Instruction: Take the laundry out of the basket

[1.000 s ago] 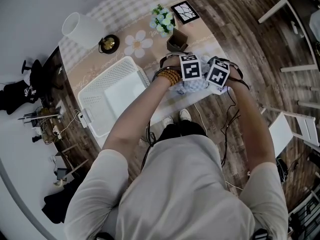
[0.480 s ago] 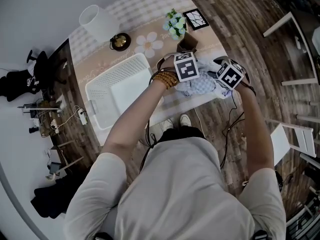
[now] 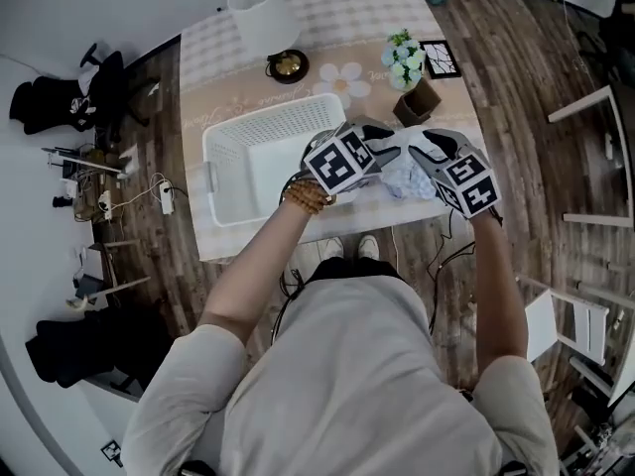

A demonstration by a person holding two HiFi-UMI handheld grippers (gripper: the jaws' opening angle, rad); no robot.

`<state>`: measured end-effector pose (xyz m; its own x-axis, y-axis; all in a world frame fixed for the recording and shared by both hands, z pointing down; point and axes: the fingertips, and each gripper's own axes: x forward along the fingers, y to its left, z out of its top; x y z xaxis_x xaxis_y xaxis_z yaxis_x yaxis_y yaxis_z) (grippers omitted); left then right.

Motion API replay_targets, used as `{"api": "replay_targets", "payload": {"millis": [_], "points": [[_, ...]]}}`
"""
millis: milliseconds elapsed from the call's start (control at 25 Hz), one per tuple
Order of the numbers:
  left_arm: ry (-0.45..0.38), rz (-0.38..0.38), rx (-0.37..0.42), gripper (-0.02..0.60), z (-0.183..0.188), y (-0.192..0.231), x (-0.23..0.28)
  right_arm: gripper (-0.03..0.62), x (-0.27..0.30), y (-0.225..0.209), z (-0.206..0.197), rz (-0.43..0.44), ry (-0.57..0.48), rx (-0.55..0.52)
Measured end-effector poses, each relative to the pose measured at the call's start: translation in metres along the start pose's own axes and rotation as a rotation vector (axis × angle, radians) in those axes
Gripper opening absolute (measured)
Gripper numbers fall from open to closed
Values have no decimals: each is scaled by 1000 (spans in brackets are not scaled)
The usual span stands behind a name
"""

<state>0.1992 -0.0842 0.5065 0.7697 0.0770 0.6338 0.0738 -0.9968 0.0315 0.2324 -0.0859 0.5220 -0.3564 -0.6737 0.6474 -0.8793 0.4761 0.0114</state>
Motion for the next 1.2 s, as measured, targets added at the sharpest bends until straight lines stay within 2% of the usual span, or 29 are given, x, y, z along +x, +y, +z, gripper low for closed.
{"api": "replay_targets", "payload": {"millis": [120, 280, 360, 480, 640, 720, 920, 1200], "points": [[-87, 41, -68, 141, -3, -3, -37, 156, -3, 22, 35, 12, -108, 41], [-207, 144, -117, 92, -6, -3, -92, 114, -9, 54, 80, 23, -241, 91], [-284, 196, -147, 92, -9, -4, -115, 71, -12, 71, 99, 48, -298, 114], [-388, 278, -189, 63, -10, -8, -148, 49, -13, 97, 117, 89, -347, 118], [-480, 372, -214, 48, -5, -16, -195, 27, -23, 132, 147, 120, -399, 80], [-545, 397, -221, 14, 1, -23, -217, 18, -31, 148, 162, 125, -428, 52], [-671, 433, -260, 5, 15, -39, -254, 17, -54, 173, 191, 143, -519, 41], [-731, 433, -234, 5, 20, -68, -277, 15, -85, 202, 214, 161, -602, 2]]}}
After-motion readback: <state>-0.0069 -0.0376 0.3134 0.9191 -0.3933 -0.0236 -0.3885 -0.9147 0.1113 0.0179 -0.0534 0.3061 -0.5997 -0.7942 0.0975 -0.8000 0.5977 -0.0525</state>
